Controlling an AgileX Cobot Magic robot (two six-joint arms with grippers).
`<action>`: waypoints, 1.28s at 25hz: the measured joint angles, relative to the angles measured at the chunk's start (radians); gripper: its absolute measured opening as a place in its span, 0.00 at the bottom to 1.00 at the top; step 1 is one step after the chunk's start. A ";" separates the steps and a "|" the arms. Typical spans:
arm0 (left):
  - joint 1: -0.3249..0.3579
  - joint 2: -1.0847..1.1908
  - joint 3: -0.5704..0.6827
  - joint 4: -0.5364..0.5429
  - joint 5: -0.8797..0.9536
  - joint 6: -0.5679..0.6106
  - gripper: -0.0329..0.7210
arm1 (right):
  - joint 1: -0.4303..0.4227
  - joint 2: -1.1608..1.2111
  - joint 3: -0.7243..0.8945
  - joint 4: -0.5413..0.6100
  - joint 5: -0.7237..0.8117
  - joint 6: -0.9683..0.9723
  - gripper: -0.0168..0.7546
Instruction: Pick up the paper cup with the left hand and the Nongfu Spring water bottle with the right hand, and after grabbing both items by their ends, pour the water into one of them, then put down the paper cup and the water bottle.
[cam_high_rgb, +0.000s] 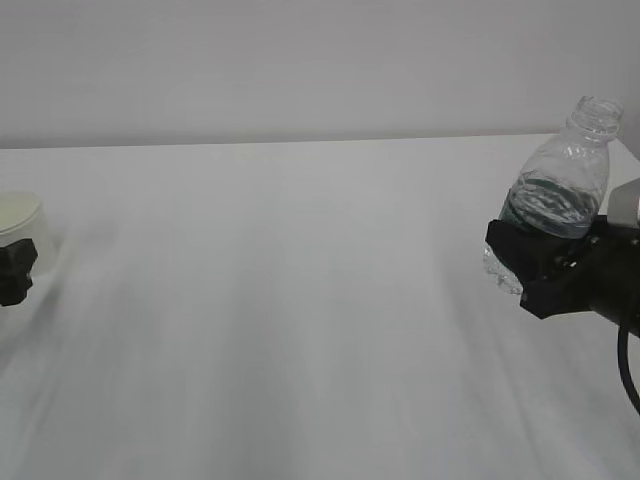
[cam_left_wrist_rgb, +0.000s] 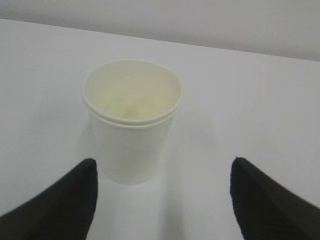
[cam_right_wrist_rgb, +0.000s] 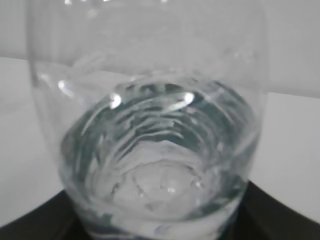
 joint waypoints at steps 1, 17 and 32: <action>0.000 0.014 -0.014 -0.002 0.000 0.000 0.83 | 0.000 0.000 0.000 0.002 0.000 0.000 0.59; 0.000 0.227 -0.153 -0.052 0.000 0.000 0.83 | 0.000 -0.002 0.000 0.053 0.000 -0.062 0.59; 0.000 0.344 -0.274 -0.098 0.000 0.000 0.83 | 0.000 -0.002 0.002 0.059 0.000 -0.080 0.59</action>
